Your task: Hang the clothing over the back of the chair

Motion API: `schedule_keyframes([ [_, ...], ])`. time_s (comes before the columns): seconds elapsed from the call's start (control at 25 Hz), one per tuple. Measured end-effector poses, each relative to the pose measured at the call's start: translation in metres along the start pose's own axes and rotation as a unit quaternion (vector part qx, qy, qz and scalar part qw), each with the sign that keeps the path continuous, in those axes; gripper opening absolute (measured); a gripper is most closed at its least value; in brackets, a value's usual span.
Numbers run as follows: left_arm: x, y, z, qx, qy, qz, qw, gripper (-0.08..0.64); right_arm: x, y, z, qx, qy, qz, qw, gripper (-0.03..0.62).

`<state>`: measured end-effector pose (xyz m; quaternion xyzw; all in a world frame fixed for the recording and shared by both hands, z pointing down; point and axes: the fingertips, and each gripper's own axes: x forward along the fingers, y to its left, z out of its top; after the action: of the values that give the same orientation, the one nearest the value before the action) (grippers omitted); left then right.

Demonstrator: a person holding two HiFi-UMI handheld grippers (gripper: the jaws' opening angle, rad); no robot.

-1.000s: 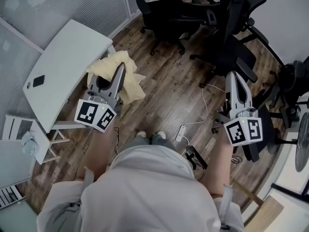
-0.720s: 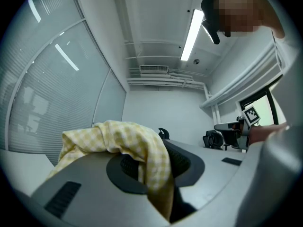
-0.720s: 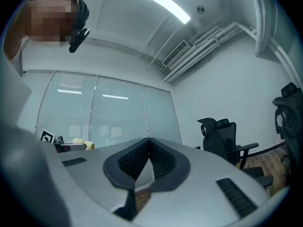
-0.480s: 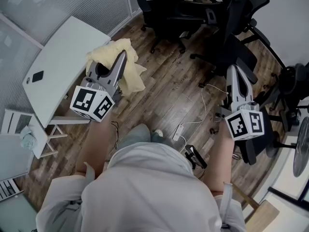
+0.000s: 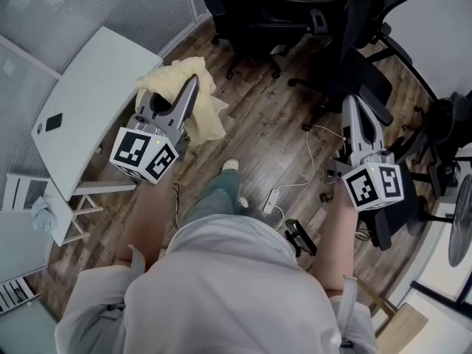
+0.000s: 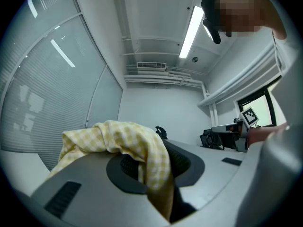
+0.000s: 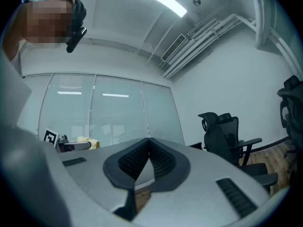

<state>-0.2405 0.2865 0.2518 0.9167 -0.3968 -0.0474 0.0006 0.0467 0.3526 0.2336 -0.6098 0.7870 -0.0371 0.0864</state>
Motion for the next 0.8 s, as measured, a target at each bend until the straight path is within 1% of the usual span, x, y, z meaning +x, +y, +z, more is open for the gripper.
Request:
schedule_keyframes([
  [0.24,0.039,0.009,0.003,-0.005,-0.003,-0.009,0.9999,0.092,0.025,-0.021,0.012,0.000,-0.002,-0.005,1.000,0.021],
  [0.48,0.058,0.018,0.002,-0.004,-0.013,-0.019,0.9997,0.093,0.042,-0.025,0.010,-0.003,-0.009,-0.004,1.000,0.021],
  [0.8,0.108,0.046,0.011,-0.002,-0.021,-0.031,0.9993,0.094,0.087,-0.045,0.020,-0.006,-0.016,-0.011,1.000,0.021],
])
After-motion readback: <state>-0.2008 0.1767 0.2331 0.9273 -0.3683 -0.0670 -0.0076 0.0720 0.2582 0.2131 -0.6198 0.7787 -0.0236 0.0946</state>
